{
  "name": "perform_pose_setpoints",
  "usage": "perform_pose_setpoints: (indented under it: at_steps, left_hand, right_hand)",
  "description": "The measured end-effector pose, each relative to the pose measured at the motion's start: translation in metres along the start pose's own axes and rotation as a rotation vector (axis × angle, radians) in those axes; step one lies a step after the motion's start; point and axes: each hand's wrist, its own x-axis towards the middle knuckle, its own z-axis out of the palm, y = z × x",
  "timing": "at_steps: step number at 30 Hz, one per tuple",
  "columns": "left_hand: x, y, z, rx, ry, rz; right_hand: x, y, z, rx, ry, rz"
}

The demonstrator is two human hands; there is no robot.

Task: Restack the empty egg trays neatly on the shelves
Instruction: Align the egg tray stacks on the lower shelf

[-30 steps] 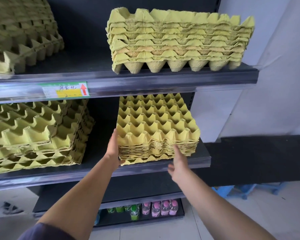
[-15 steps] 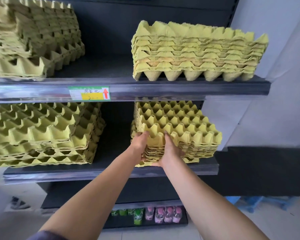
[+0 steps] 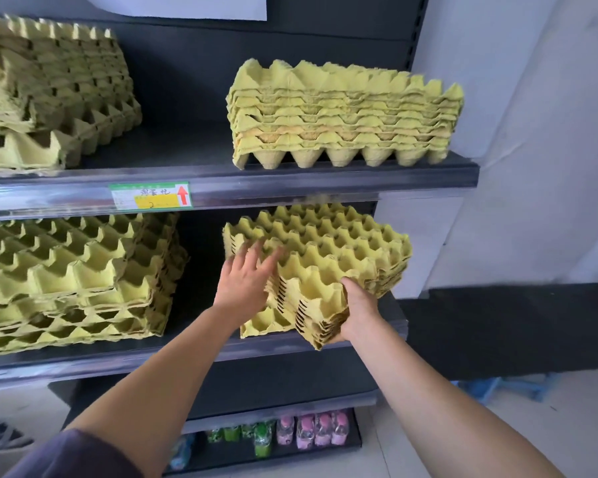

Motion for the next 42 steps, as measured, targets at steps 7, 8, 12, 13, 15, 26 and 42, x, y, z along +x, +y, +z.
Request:
perform_pose_setpoints:
  at_steps: [7,8,12,13,15,26,42]
  left_hand:
    - [0.004,0.014,-0.011,0.207,0.024,0.165]
    - [0.004,0.013,-0.007,0.210,0.042,0.163]
    - [0.009,0.027,0.006,0.204,0.016,0.155]
    - [0.011,0.033,0.008,0.212,0.007,0.139]
    - [0.013,0.042,0.013,0.217,0.035,0.111]
    - [0.025,0.056,0.044,0.183,-0.001,0.011]
    - [0.015,0.040,0.040,0.264,0.048,0.058]
  right_hand:
    - [0.010,-0.046,-0.038,-0.198,-0.107,-0.115]
    - [0.015,-0.055,-0.042,-0.228,-0.119,-0.116]
    - [0.036,-0.083,-0.047,-0.371,-0.132,-0.134]
    - [0.041,-0.089,-0.047,-0.390,-0.140,-0.140]
    - [0.049,-0.101,-0.046,-0.411,-0.151,-0.155]
    - [0.139,-0.101,-0.058,-0.495,-0.260,-0.074]
    - [0.074,-0.097,-0.044,-0.596,-0.309,-0.272]
